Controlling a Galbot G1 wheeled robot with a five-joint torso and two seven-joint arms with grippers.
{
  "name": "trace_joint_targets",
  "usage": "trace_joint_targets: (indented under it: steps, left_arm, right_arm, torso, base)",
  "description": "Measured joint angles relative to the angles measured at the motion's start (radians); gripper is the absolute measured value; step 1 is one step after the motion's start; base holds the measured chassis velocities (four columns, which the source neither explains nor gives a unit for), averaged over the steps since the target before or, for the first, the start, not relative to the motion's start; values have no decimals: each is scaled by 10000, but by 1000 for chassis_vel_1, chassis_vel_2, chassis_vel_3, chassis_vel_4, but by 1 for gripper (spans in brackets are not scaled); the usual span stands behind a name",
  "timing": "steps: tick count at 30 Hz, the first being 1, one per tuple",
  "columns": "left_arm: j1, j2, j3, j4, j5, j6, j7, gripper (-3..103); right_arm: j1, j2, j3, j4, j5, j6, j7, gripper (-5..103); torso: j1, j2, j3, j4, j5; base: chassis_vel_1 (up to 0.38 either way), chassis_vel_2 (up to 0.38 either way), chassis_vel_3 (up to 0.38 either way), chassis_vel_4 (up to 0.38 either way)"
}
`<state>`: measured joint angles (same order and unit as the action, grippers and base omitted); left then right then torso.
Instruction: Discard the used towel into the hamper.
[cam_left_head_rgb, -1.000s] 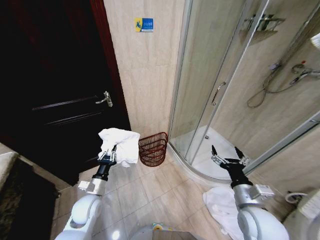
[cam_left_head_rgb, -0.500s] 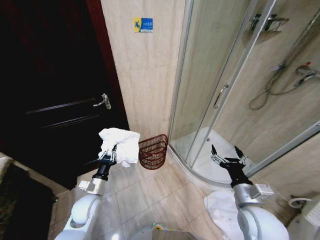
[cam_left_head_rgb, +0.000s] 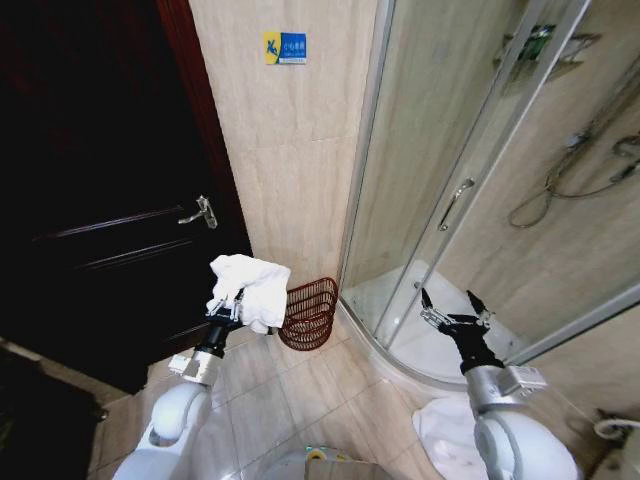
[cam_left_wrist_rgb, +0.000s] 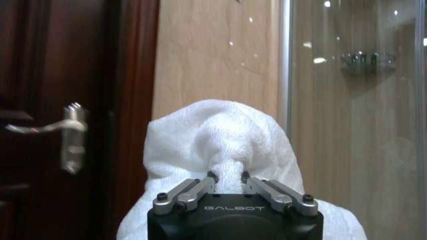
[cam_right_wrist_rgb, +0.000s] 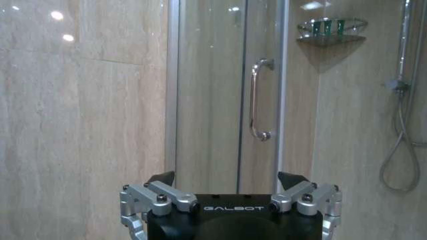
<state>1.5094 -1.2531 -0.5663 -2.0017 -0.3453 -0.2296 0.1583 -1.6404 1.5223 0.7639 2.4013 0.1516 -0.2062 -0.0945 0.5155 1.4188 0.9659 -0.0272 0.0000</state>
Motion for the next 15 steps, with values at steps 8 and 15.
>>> trace_joint_targets:
  steps: [8,15]
  left_arm:
    - [-1401,150,1376,1030,495,409,-320,10]
    - [-3095,-62,2311,3195,881,117,-398,10]
  right_arm:
    - [-10,-21,2,-78,196,300,-20,100]
    - [-116,-4,30,-85,184,417,-56,100]
  torso:
    - [6,-2,3,-2,1]
    - [-4,0,0,3,0]
  base:
    - [-76,83,74,-86]
    - [0,0,0,0]
